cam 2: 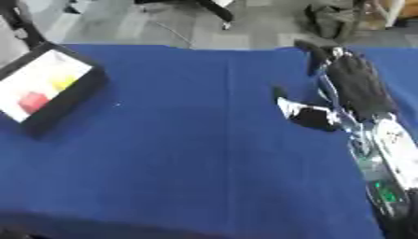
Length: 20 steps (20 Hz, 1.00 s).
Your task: Pick up the objects with one hand, pass them to the other hand, and then place them into the box on the other side of the table.
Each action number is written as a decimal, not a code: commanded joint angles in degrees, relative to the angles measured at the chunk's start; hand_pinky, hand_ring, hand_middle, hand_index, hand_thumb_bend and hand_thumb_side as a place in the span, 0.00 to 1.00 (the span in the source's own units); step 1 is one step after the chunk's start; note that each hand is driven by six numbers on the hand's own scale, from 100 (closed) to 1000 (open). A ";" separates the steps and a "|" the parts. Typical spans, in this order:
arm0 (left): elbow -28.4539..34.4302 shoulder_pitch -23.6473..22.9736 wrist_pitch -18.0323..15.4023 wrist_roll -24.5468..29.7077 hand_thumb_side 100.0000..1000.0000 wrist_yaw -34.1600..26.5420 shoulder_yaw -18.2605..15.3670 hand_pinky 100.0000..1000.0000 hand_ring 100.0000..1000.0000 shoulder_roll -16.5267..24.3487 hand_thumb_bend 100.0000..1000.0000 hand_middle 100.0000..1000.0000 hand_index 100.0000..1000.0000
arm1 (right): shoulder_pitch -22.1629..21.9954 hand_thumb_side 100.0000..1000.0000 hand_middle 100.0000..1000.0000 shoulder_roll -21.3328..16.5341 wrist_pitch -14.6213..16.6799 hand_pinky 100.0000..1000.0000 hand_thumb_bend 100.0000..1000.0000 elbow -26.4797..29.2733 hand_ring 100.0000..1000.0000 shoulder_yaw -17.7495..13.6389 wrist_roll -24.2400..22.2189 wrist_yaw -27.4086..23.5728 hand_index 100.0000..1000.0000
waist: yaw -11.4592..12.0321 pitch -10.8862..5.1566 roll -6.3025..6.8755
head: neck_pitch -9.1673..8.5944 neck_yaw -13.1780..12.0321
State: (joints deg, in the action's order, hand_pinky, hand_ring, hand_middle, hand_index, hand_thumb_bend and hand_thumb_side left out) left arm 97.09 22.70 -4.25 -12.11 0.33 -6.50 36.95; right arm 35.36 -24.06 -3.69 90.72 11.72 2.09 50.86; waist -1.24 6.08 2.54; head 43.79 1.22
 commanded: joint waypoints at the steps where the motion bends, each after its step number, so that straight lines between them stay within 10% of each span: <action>1: 5.22 -0.25 -0.23 3.90 0.56 -1.53 0.65 0.67 0.66 -2.86 0.70 0.76 0.90 | 4.46 0.47 0.43 -3.61 -1.45 0.66 0.27 -8.36 0.61 -2.62 -0.10 -5.44 0.88 | 0.81 -0.77 -0.07 | 0.33 5.79; 11: 9.98 -1.81 0.10 8.97 0.57 -4.60 4.48 0.66 0.64 -12.11 0.69 0.75 0.89 | 13.78 0.53 0.48 -3.71 -4.39 0.68 0.31 -44.07 0.64 -12.11 0.20 -1.27 0.91 | 7.93 0.06 0.88 | 0.14 17.71; 20: 9.74 -3.15 0.62 8.86 0.58 -4.46 4.11 0.66 0.64 -12.87 0.68 0.75 0.89 | 14.70 0.51 0.57 -5.95 -6.24 0.70 0.35 -51.30 0.67 -13.04 0.75 7.92 0.94 | 8.76 -0.06 0.64 | 0.12 18.63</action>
State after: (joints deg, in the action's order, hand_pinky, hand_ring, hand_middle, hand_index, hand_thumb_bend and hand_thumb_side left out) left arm 106.01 19.08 -3.72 -3.25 -4.06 -2.02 23.21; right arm 48.92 -28.04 -9.69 39.48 -1.02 3.08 57.23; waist 7.45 6.82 3.32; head 44.18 19.86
